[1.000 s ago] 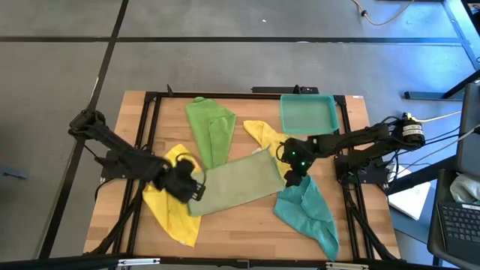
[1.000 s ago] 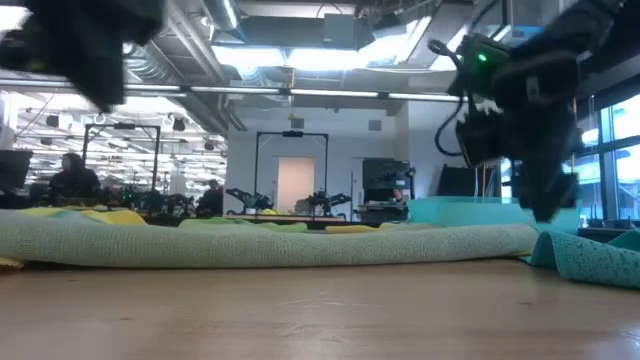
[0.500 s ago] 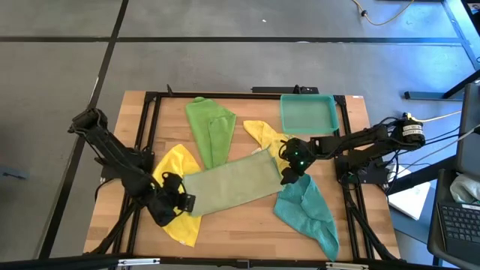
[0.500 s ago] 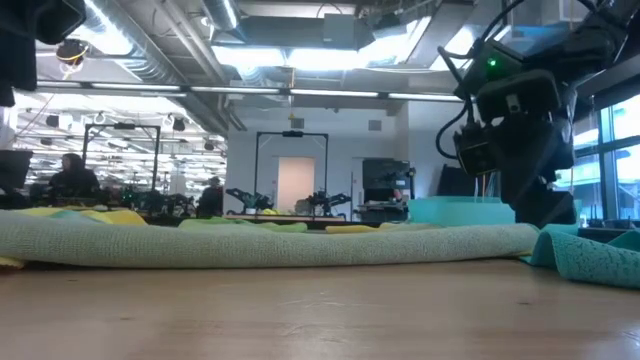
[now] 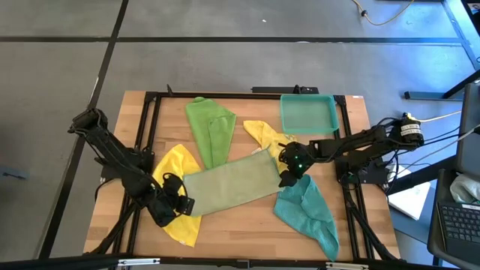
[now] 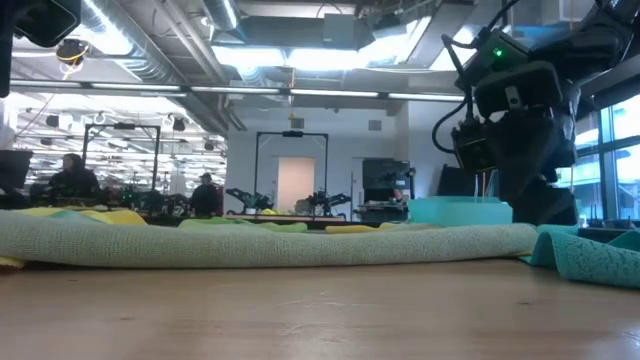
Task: Fold microfiber towels
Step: Fold the light green microfiber cloth
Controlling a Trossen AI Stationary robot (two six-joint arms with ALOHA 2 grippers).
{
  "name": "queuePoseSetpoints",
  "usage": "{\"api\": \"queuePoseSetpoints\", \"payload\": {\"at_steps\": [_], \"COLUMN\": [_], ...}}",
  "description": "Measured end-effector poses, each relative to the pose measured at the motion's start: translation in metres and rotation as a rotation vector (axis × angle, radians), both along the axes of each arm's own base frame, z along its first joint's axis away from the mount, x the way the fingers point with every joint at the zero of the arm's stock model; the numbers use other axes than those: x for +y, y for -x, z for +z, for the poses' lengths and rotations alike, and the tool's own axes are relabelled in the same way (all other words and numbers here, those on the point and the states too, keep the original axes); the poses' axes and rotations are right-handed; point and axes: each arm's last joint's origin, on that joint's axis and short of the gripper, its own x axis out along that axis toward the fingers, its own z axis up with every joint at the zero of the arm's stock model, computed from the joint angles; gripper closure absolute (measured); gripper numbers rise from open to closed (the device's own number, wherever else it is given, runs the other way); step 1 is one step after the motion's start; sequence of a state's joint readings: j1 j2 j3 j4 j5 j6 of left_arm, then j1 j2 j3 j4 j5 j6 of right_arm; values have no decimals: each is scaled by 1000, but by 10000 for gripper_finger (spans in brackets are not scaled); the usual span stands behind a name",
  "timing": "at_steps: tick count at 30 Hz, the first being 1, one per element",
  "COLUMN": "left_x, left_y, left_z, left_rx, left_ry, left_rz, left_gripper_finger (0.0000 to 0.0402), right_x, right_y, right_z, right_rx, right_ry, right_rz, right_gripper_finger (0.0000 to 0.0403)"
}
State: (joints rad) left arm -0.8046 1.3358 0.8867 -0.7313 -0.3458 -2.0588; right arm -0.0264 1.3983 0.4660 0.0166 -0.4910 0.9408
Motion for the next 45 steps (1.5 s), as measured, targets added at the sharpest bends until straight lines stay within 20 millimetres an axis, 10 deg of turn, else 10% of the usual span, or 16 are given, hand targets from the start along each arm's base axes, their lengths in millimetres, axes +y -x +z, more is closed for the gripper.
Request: {"api": "queuePoseSetpoints", "payload": {"at_steps": [45], "left_x": [-23], "left_y": [-13], "left_z": [-37], "left_rx": [85], "left_ry": [43], "left_rz": [9], "left_gripper_finger": [330], "right_x": [13], "right_y": [-11], "right_z": [-14], "right_rx": [-14], "right_ry": [9], "right_rz": [4], "right_gripper_finger": [262]}}
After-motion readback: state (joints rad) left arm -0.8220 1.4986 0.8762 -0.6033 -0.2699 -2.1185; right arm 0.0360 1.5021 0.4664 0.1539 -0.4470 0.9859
